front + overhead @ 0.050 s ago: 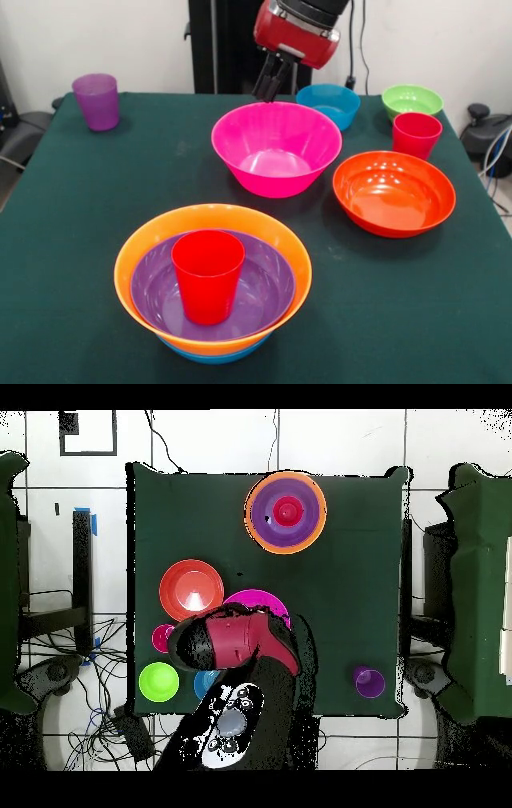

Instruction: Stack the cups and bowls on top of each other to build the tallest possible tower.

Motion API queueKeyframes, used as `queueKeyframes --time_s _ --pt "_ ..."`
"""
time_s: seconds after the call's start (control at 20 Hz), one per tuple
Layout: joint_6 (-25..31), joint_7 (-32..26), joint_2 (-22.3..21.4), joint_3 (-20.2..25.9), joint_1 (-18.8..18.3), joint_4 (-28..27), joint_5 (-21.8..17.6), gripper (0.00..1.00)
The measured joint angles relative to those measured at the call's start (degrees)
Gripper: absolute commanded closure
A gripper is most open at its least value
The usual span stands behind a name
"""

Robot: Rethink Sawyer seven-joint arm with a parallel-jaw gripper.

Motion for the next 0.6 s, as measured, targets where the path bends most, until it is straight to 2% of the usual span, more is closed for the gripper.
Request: queueKeyframes --time_s 0.35,0.6 --pt "-0.11 0.0 0.49 0.0 0.11 0.0 2.07 1.0" --pt "-1.41 0.06 1.71 0.88 -0.02 0.06 5.06 1.0"
